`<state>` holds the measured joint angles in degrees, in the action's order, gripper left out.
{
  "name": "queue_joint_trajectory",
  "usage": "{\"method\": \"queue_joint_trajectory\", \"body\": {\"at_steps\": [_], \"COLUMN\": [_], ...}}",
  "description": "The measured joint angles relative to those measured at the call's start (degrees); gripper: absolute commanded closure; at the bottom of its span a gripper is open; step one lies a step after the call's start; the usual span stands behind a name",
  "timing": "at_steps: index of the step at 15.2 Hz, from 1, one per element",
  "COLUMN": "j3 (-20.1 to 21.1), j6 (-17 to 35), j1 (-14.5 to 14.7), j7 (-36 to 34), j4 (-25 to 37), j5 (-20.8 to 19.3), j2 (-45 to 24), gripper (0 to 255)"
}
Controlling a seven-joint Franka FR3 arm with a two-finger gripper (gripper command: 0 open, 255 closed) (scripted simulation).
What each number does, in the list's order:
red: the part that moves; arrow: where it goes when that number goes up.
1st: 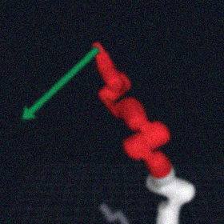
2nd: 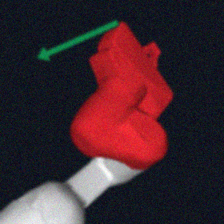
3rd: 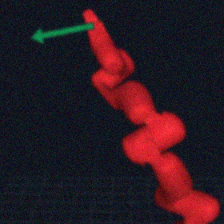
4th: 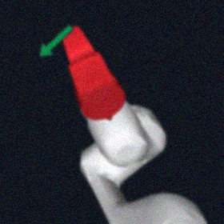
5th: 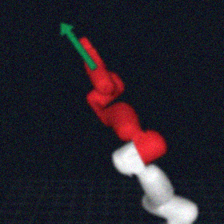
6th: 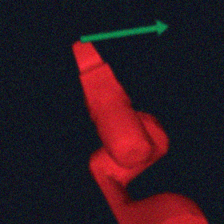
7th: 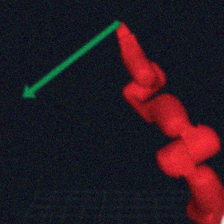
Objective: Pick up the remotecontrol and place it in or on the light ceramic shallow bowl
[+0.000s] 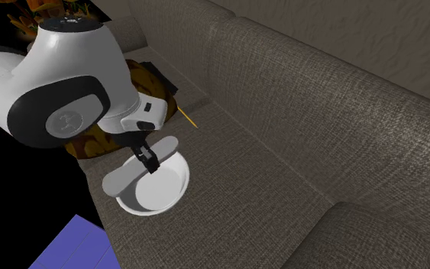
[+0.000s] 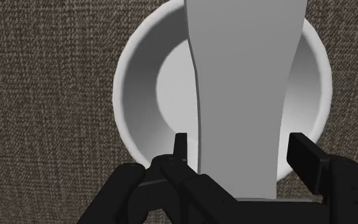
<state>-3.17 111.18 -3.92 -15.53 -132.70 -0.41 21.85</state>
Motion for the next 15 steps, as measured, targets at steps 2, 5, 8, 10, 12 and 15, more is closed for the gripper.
{"method": "queue_joint_trajectory", "body": {"at_steps": [2,5,8,10,12,15], "j3": [0.11,0.08,0.0,-0.02,-0.08,-0.12], "j6": [1.37,3.74,6.02,7.65,9.47,10.7], "j1": [0.06,0.06,0.03,0.03,0.02,0.02], "j7": [-0.19,-0.16,-0.07,-0.04,0.03,0.08], "j4": [-1.4,-3.22,-4.95,-6.21,-7.27,-7.94], "j5": [0.03,0.04,0.04,0.04,0.06,0.08], "j2": [0.01,-0.56,-1.1,-1.47,-2.25,-2.78], "gripper": [255,255,255,255,255,255]}}
